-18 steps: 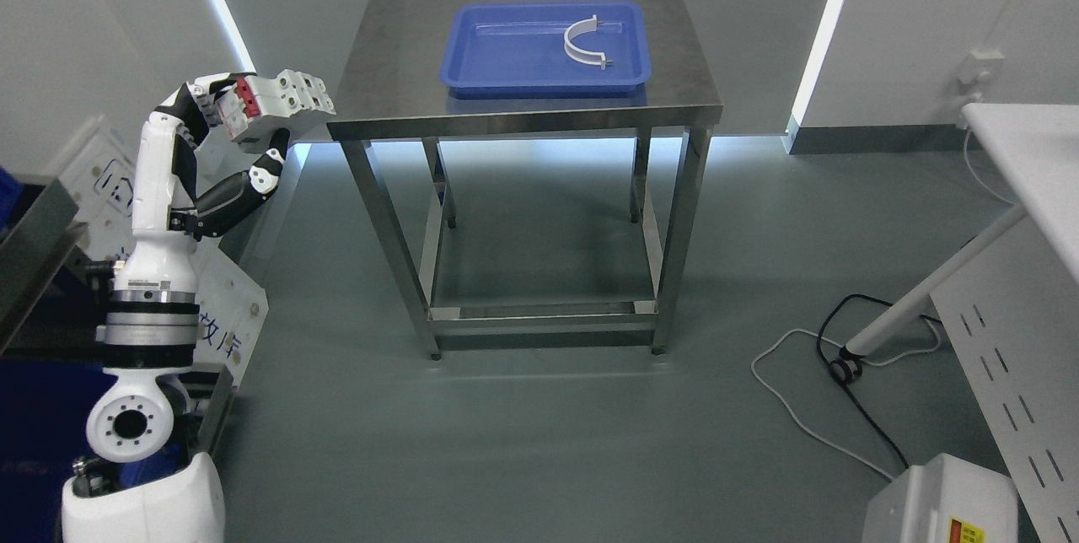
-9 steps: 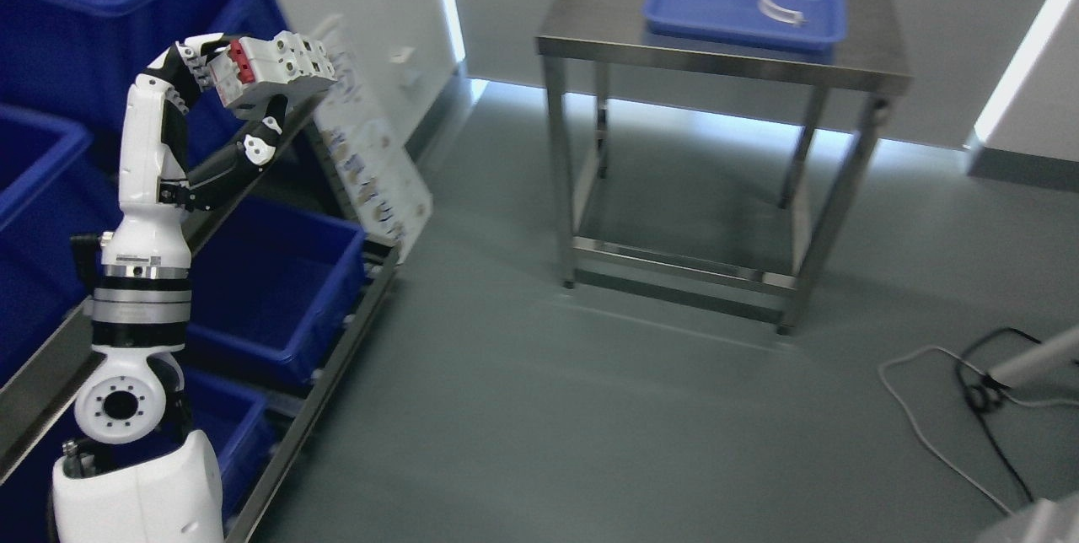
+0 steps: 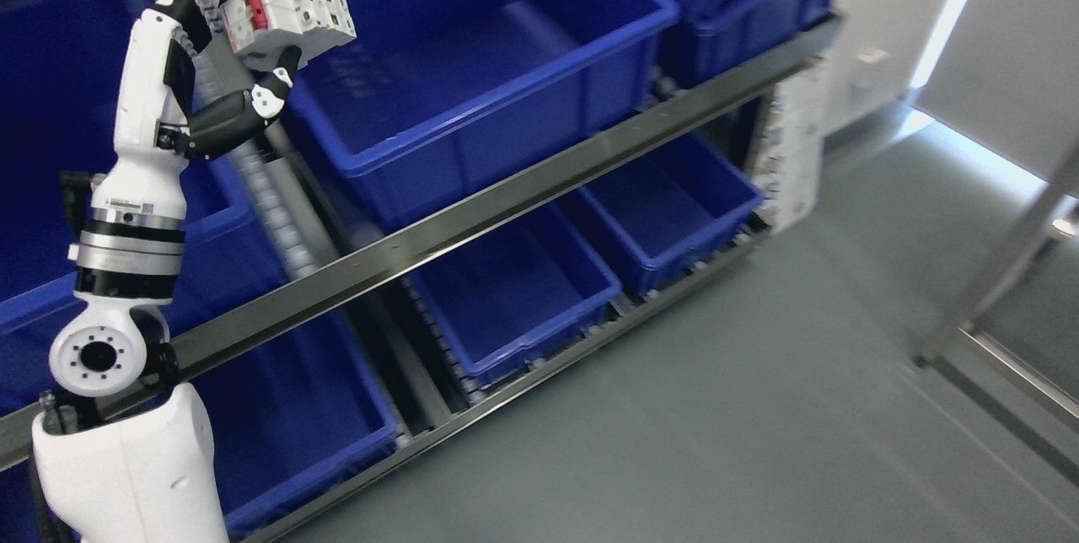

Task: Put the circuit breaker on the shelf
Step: 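Lower the left hand with the breaker into the nearest blue bin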

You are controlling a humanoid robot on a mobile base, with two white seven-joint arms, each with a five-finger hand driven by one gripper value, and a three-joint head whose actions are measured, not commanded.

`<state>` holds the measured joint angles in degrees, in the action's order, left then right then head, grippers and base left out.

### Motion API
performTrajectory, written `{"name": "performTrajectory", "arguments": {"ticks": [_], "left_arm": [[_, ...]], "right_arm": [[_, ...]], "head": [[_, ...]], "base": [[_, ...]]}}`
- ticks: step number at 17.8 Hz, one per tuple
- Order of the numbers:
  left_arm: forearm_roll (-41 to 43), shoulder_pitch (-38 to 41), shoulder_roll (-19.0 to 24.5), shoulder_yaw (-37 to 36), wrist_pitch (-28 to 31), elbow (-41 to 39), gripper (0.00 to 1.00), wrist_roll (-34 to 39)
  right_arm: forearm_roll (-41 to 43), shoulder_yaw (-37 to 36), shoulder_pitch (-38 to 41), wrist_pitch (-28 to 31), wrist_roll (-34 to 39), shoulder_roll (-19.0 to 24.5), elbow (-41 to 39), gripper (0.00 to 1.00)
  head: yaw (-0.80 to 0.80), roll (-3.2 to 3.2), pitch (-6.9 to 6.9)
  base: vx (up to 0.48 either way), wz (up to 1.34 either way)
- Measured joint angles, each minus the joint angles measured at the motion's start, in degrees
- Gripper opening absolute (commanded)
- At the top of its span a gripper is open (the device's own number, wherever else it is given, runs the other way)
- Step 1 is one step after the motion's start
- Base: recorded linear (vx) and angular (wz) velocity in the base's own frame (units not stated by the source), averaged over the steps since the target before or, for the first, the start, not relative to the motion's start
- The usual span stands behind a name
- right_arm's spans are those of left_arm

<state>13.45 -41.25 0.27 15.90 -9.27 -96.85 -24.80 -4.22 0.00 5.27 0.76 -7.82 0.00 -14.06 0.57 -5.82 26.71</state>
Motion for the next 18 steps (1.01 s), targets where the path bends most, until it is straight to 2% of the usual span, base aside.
{"name": "performTrajectory", "arguments": {"ticks": [6, 12, 18], "left_arm": [[3.57, -7.32, 3.49, -2.39, 4.39, 3.14, 0.17, -11.89], [11.23, -11.05, 6.62, -6.15, 4.86, 10.83, 0.18, -13.97], [17.00, -17.62, 8.32, -11.48, 4.93, 23.04, 0.18, -14.19]], "right_arm": [[0.00, 0.00, -0.01, 0.00, 0.00, 0.00, 0.00, 1.00], [0.00, 0.00, 0.00, -0.01, 0.00, 0.00, 0.00, 1.00], [0.00, 0.00, 0.00, -0.01, 0.00, 0.00, 0.00, 1.00]], "head": [[0.00, 0.00, -0.03], [0.00, 0.00, -0.03], [0.00, 0.00, -0.03]], "base": [[0.125, 0.89], [0.201, 0.36], [0.175, 0.01]]}}
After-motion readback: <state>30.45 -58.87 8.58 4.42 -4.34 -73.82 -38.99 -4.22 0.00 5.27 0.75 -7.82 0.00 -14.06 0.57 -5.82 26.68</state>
